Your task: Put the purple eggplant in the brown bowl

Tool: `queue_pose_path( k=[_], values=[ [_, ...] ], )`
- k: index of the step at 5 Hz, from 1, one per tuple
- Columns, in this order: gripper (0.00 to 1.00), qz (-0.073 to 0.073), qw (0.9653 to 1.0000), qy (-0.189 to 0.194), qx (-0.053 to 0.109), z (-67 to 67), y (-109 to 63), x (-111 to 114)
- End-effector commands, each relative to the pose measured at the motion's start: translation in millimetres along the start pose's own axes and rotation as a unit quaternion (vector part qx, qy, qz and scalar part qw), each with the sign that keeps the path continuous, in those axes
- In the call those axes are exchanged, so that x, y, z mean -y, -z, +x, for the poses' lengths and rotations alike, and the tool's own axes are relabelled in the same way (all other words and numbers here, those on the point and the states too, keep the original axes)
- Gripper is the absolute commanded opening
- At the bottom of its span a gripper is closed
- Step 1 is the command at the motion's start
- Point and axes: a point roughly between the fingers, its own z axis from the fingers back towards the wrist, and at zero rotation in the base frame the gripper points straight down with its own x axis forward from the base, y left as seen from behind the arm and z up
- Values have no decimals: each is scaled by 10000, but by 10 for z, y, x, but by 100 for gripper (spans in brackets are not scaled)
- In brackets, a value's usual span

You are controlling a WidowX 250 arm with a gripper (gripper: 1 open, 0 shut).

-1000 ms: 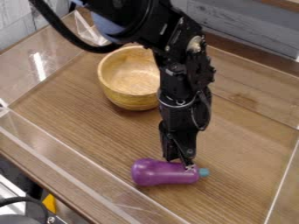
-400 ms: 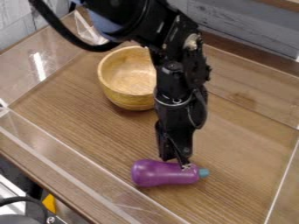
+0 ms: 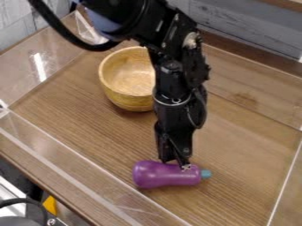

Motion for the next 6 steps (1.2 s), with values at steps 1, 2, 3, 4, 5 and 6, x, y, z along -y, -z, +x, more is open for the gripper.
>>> queue_pose_path(
  k=[1,2,3,4,5,6],
  values=[
    [0,114,9996,-72,246,78,-129,-72],
    [0,81,9996,-123,256,68,-144,-75],
    [0,46,9995,-183,272,59,-162,-78],
    [0,10,9993,-248,292,51,-180,-81],
    [0,-27,9991,-306,303,42,-193,-83],
    [0,-63,9989,-357,312,34,-197,-78]
  ],
)
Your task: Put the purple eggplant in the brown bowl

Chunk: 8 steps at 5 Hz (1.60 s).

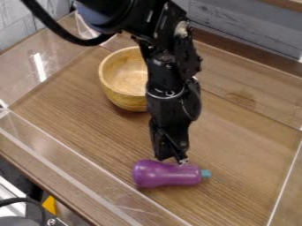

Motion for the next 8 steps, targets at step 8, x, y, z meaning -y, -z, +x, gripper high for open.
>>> queue_pose_path(
  k=[8],
  values=[
    [0,-69,9987,-403,301,32,-182,-31]
  ],
)
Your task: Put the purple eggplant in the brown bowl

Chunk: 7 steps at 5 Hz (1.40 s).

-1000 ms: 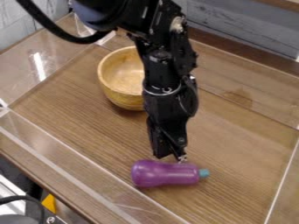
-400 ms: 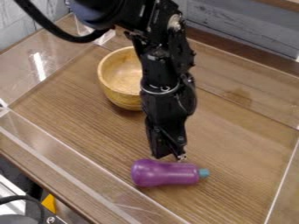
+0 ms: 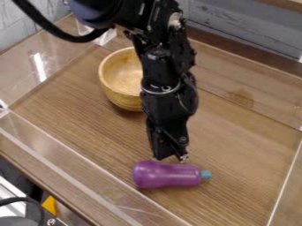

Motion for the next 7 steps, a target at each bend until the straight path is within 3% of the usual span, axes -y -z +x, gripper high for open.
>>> queue_pose_path(
  k=[1,3,4,7],
  values=[
    [0,102,9996,-70,271,66,-129,-40],
    [0,152,9996,-102,223,82,-172,-91],
    [100,132,9997,-81,207,78,-130,-97],
    [100,101,9998,6,173,76,16,-68]
  ],
)
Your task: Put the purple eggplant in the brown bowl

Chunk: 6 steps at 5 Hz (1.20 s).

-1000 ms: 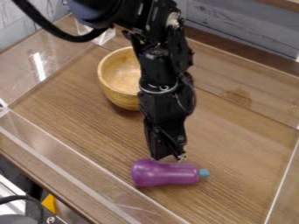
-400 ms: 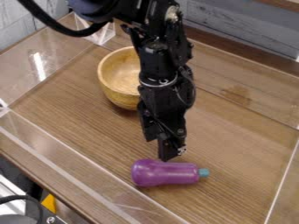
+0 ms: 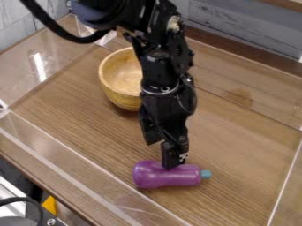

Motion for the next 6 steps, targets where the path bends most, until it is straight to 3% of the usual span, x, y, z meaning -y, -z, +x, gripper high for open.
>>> queue_pose_path(
  k=[1,3,4,6],
  values=[
    [100,44,9999,56,86,37,16,24],
    [100,80,9999,81,53,44,136,51],
    [0,91,9999,61,50,47,148,39],
    [0,127,9998,-122,32,60,43,-12]
  ],
)
